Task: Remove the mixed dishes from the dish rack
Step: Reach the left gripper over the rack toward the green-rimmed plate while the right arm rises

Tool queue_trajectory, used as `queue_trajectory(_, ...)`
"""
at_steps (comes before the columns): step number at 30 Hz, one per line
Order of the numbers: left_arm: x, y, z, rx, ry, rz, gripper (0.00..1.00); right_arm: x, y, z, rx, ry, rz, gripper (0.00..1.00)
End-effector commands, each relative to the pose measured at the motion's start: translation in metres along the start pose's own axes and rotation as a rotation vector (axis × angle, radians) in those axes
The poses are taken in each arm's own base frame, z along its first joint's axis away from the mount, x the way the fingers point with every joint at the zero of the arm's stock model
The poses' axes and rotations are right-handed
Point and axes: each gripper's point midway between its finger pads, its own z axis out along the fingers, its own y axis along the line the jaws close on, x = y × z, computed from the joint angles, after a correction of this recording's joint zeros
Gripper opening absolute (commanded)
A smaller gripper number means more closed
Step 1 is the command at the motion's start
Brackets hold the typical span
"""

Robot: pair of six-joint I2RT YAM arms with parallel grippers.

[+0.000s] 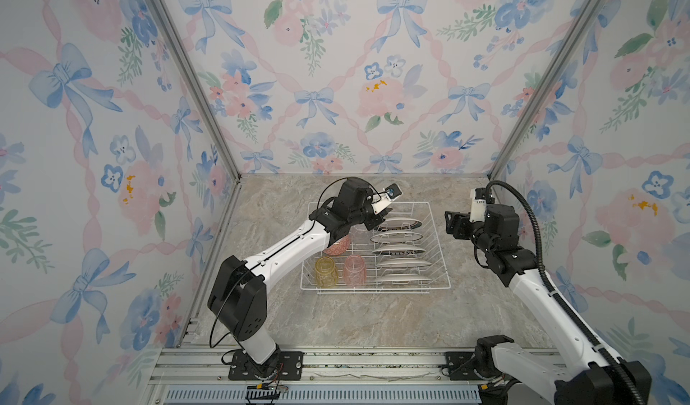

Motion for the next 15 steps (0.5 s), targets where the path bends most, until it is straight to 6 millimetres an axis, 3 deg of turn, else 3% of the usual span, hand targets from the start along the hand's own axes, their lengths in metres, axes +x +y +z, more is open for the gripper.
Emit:
queue_trajectory(1, 0.008, -0.024, 0.008, 0.059, 0.063, 0.085, 0.28, -0.004, 0.010, -0.005, -0.029, 0.019, 0.005, 0.78)
queue_trajectory(8, 0.025, -0.033, 0.031, 0.026, 0.209, 0.206, 0.27, -0.010, 0.010, -0.014, -0.023, -0.002, -0.009, 0.78)
queue_trajectory(15, 0.032, -0.028, 0.048, -0.017, 0.262, 0.262, 0.23, -0.014, 0.006, -0.027, 0.001, -0.028, -0.024, 0.78)
